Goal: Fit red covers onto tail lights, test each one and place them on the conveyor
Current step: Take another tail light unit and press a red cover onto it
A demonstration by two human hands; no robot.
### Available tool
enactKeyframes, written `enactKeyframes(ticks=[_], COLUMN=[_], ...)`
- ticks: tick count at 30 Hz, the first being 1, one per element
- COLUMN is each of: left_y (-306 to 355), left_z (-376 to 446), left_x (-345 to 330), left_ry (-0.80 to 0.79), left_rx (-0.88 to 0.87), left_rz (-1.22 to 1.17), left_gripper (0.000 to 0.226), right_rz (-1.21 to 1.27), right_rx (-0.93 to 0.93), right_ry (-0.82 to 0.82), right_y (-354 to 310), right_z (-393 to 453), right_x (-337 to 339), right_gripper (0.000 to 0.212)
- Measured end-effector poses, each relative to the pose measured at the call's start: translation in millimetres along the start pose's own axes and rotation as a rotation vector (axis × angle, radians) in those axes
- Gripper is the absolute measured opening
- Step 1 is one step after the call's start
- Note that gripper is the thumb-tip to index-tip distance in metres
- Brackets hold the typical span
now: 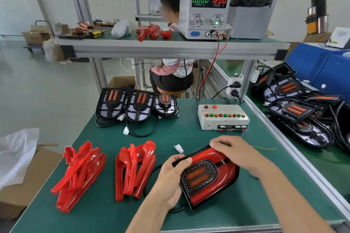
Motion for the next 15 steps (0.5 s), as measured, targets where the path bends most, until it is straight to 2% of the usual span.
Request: enactKeyframes(ticks=[2,4,12,15], left_y=[0,0,1,-1], left_z=[0,0,2,4], left_x=[-1,-2,-2,-1], left_ry=[-0.013,-0.026,-0.089,-0.072], left_rx=[0.013,0.022,0.038,0.009], left_rz=[-0.016,-0.033,-0.036,-0.029], left_gripper=[0.036,0.032,0.026,0.033], right_rz=[0.067,0.102,0.244,0.305], right_rx=[-0.040,-0.032,0.014,0.011], right_ry=[-0.140,-0.171,-0.133,-0.114], right_y=[2,3,15,18], right_z=[5,6,3,3], right_x=[-4,-5,-11,-13], right_gripper=[0.022,0.026,0.027,0.021])
Point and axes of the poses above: each hand's wrist, its own z-axis towards the middle knuckle, its own x-axis out of the back of the hand, y = z × x, the point moved 6 cm from there along z, towards the middle knuckle, and after that the axes turned 1 degree about -z, right-handed, at the moved point
